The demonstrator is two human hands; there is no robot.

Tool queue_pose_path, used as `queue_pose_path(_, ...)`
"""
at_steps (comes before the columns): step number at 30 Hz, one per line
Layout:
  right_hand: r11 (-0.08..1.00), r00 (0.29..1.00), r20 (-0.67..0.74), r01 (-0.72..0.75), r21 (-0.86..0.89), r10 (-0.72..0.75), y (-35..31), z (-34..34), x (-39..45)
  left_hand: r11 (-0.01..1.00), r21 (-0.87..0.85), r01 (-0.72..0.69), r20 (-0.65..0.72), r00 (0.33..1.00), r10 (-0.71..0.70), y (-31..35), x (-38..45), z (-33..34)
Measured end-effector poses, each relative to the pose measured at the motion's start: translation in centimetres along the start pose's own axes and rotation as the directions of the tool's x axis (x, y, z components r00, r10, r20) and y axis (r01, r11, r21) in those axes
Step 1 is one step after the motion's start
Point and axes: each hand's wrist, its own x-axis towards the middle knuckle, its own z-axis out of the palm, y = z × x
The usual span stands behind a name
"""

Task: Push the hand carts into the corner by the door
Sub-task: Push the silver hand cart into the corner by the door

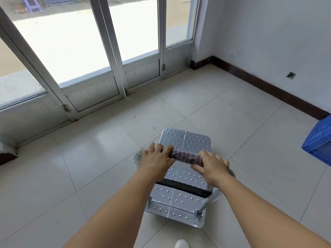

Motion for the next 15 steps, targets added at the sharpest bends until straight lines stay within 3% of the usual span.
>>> queue_pose_path(8,0.999,0.984,-0.175,-0.011,0.032,0.016,-1.2,-2.7,10.9,0.998,-0.036,-0.048,-0.042,0.998,0.046,-1.8,12.8,-4.1)
queue_pose_path(15,0.997,0.984,-0.165,-0.057,0.058,0.066,-1.8,-6.1,20.1,0.993,-0.024,-0.111,-0.012,0.994,0.111,-2.4,23.4,-8.2)
